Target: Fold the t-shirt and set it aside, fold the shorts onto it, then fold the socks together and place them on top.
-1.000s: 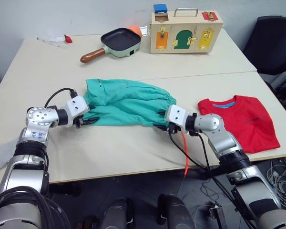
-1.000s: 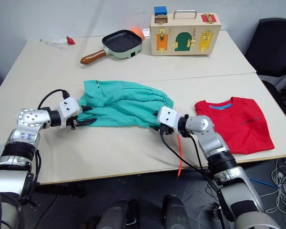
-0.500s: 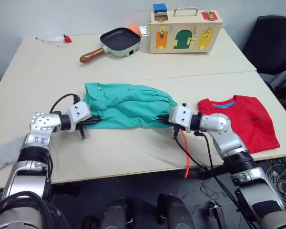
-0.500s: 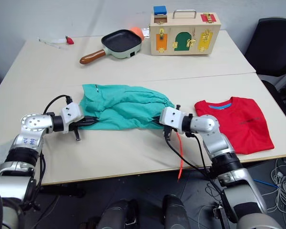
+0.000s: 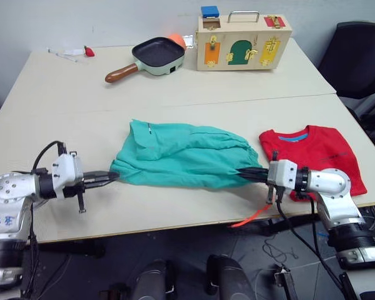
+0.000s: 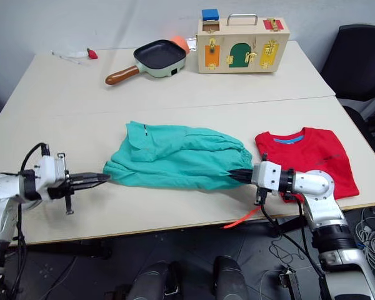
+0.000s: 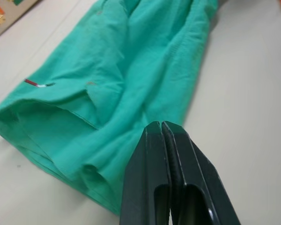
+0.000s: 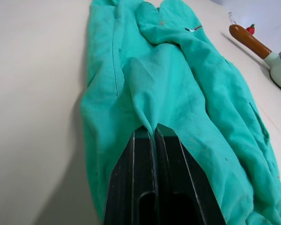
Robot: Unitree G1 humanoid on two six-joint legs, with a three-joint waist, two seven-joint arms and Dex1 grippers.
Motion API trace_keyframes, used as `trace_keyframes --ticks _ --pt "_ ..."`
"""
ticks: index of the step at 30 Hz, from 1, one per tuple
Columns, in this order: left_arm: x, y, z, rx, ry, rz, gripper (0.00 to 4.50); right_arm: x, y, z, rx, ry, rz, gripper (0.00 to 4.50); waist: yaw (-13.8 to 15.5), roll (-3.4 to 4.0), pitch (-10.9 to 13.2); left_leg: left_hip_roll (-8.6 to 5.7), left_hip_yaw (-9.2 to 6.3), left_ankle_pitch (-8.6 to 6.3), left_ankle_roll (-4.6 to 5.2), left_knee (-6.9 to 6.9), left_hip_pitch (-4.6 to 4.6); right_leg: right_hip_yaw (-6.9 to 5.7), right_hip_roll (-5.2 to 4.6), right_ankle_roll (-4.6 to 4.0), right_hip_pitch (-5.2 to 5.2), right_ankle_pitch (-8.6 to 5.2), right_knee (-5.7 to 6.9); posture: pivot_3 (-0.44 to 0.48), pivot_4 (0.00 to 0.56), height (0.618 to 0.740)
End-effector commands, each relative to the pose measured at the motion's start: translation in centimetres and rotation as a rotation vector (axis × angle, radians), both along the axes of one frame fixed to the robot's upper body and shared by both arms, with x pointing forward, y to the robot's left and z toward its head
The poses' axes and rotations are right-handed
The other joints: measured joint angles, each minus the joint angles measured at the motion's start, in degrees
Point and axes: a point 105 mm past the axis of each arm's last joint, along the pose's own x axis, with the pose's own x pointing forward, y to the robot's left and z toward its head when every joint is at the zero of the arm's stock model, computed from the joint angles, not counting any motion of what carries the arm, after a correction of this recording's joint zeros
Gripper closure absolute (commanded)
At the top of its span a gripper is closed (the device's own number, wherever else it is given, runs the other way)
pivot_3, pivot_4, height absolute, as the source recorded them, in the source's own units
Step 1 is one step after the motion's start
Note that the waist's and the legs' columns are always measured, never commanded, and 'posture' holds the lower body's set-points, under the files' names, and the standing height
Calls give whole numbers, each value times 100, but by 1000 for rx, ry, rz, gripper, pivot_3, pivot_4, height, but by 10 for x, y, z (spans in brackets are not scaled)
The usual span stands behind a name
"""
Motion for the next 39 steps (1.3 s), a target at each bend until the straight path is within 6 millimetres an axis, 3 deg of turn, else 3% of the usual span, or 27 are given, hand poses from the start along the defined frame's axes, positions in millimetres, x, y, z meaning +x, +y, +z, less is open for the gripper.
trace_keyframes --ticks 1,4,9,13,19,25,28,32,35,39 --pt "-9 -6 1 32 -45 -17 4445 -16 -6 -1 -33 -34 53 4500 7 0 0 0 0 -1 -1 0 1 0 -1 -1 1 -1 -3 0 150 740" --pt "-9 -17 1 3 -52 -32 4445 -15 -16 -10 -73 -21 25 4500 19 0 0 -5 -3 0 2 0 1 0 -11 -2 3 -1 -26 0 150 740" --pt "-1 -35 -1 34 -34 -90 4445 -10 -17 -6 -69 -27 17 4500 11 2 1 -5 -12 -39 -40 -17 84 7 -68 -24 76 -9 -35 0 150 740" --pt "13 -52 -1 100 -34 -143 3619 -8 -10 0 -52 -37 34 4500 17 2 1 -4 -16 -26 -17 -16 80 0 -65 -25 76 -10 -31 0 150 740" --pt "26 -69 -10 223 -106 -243 1691 -10 1 5 -5 -8 56 4500 9 2 1 -3 -14 -24 -12 -15 77 -3 -60 -25 75 -10 -35 0 150 740" --pt "52 -71 -26 292 -100 -177 1691 -13 8 2 -3 15 67 4500 12 2 1 -3 -14 -23 -9 -13 75 -10 -60 -25 75 -10 -35 0 150 740" --pt "55 -70 -37 310 -34 -179 2277 -14 10 2 2 26 71 4500 15 2 1 -5 -14 -23 -4 -11 74 -10 -63 -25 76 -10 -34 0 150 740" --pt "52 -60 -57 338 86 -181 3571 -16 10 4 6 36 87 4500 14 2 0 -5 -18 -21 -2 -8 80 -10 -65 -25 84 -10 -33 0 150 740" --pt "43 -57 -61 300 132 -187 4455 -18 8 5 3 45 100 4500 10 5 -1 -5 -18 -21 -2 -8 86 -7 -68 -25 87 -10 -32 0 150 740" --pt "16 -53 -64 249 176 -203 4455 -23 0 3 -26 66 122 4500 -47 7 -2 -1 -22 -24 -6 -11 86 -4 -68 -25 86 -11 -32 0 150 740"
